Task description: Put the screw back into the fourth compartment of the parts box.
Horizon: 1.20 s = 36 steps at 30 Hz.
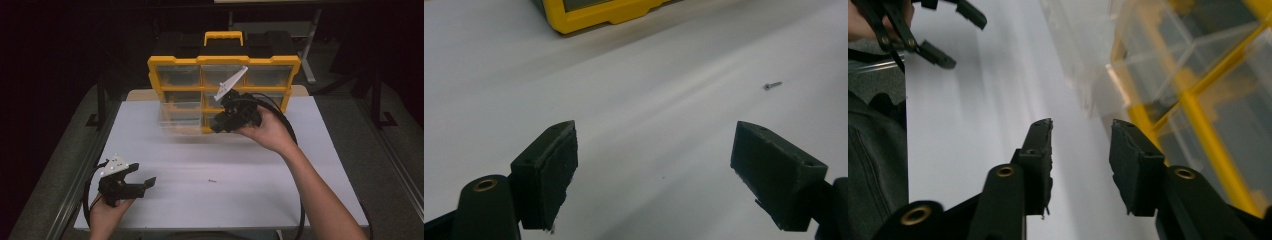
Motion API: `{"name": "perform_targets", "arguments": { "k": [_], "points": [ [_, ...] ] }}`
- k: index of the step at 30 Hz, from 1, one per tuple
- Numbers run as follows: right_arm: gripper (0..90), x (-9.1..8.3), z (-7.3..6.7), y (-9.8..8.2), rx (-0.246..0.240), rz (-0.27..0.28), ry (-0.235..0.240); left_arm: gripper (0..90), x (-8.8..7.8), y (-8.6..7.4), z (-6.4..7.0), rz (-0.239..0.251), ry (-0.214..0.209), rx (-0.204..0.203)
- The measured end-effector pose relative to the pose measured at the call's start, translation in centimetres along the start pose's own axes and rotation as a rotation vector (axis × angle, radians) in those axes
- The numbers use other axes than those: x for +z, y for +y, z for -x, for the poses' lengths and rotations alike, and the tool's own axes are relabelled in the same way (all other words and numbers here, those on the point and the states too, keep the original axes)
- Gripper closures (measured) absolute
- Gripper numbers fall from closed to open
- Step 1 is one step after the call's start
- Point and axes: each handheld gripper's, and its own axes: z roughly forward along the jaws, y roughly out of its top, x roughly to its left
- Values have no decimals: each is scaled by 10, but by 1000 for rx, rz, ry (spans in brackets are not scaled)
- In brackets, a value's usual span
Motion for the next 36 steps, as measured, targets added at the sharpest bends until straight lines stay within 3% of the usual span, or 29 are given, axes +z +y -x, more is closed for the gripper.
{"name": "perform_targets", "arguments": {
  "k": [1, 7, 10, 12, 15, 25, 30, 32, 36],
  "points": [
    [573, 5, -3, -11, 2, -7, 2, 185, 0, 0, 0, 0, -1, 4],
    [568, 27, -11, -42, 16, -26, 16, 186, 0, 0, 0, -4, 2, 8],
    [568, 35, -14, -50, 19, -30, 15, 185, 0, 0, 0, -5, 4, 12],
    [571, 43, -17, -58, 34, -36, 23, 185, 0, 0, 1, 0, 4, -10],
    [574, 61, -23, -70, 25, -60, 33, 185, 0, 0, 1, -1, 3, -11],
    [604, 99, -37, -82, 10, -115, 69, 185, 0, 0, 1, 4, 5, -14],
    [627, 115, -41, -88, 18, -115, 91, 186, -1, 0, 0, 10, 10, -12],
    [635, 121, -42, -90, 18, -124, 96, 186, -3, 0, -2, -11, 9, 10],
    [665, 130, -45, -92, 6, -132, 108, 186, -2, 0, -1, -5, 9, 5]
  ]
}}
